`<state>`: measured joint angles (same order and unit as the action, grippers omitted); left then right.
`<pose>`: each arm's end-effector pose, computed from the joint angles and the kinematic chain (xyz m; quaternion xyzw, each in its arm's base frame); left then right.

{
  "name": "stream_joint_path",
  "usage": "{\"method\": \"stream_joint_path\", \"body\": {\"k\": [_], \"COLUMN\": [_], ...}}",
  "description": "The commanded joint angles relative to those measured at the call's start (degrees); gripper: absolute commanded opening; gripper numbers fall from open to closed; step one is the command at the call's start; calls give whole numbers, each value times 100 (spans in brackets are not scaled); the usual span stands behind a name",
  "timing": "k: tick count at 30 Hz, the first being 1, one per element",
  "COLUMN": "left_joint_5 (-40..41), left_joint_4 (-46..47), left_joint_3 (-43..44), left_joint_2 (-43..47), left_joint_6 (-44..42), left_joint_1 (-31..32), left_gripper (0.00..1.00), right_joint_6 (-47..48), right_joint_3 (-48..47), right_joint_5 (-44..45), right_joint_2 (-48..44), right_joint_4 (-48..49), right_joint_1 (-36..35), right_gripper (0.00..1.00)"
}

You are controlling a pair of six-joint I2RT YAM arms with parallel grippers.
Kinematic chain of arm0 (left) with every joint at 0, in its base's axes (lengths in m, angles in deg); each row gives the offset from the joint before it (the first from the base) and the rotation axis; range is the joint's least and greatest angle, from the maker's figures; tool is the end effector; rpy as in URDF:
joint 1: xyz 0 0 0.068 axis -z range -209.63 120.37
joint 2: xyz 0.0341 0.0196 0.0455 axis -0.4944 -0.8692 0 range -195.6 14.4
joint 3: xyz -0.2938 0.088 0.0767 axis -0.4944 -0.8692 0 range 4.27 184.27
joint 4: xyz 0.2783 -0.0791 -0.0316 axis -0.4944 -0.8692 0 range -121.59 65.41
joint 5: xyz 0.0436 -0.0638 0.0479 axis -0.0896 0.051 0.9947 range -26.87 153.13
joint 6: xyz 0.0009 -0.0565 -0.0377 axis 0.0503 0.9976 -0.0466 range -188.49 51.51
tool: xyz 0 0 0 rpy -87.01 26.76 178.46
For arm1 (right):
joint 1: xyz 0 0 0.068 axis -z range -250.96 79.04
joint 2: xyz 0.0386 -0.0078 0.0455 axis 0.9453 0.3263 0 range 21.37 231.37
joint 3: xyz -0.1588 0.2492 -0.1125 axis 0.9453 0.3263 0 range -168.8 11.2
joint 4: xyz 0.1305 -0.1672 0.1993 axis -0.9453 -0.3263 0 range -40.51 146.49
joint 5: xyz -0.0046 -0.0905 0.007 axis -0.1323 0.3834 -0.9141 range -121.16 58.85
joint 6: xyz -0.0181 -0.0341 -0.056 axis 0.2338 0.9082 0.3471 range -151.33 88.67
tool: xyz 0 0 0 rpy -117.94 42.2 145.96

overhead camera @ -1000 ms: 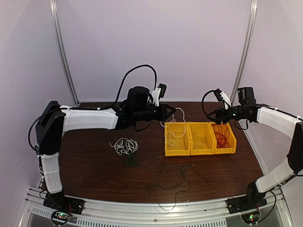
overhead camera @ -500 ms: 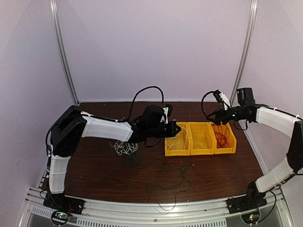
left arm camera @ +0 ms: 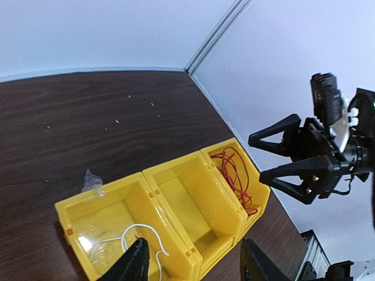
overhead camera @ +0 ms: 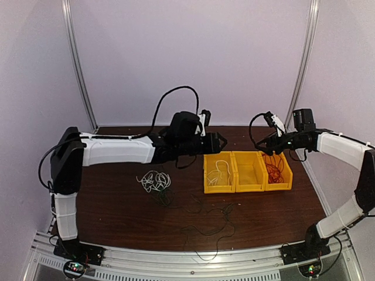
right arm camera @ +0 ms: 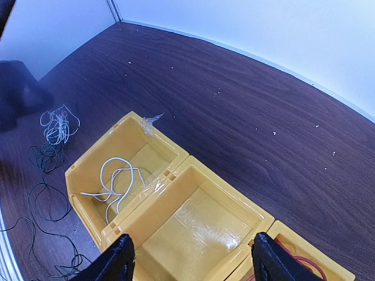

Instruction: Untangle the cables

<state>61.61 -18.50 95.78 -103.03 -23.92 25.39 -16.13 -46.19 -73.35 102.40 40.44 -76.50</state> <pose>0.3186 -0.4578 0.2770 0.0821 0.8142 -0.4460 0.3627 0.3319 0.0692 0.2893 -0.3025 0.8031 0.2913 0.4226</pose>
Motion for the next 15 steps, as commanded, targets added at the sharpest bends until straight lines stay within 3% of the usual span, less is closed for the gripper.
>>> {"method": "stream_joint_path", "body": {"k": [1,6,15], "left_joint_5": [920,1691,1360], "left_joint_4": [-155,-578,-698], "left_joint_3": [-734,-2110,-4947], "left_joint_2": [1279,2361,4464], "left_joint_6": [-838,-1119,-288], "left_joint_1": [-39,-322,-1325], "left_gripper": [55,57,49], "right_joint_6": [153,344,684], "right_joint_3": [-19,-231,-1485], "right_joint_5": [55,395,1020], "right_joint_2": [-184,-206,1071], "right_joint_4": [48,-52,-575], "right_joint_1": [-186,-978,-2963], "right_gripper": [70,68,64]}}
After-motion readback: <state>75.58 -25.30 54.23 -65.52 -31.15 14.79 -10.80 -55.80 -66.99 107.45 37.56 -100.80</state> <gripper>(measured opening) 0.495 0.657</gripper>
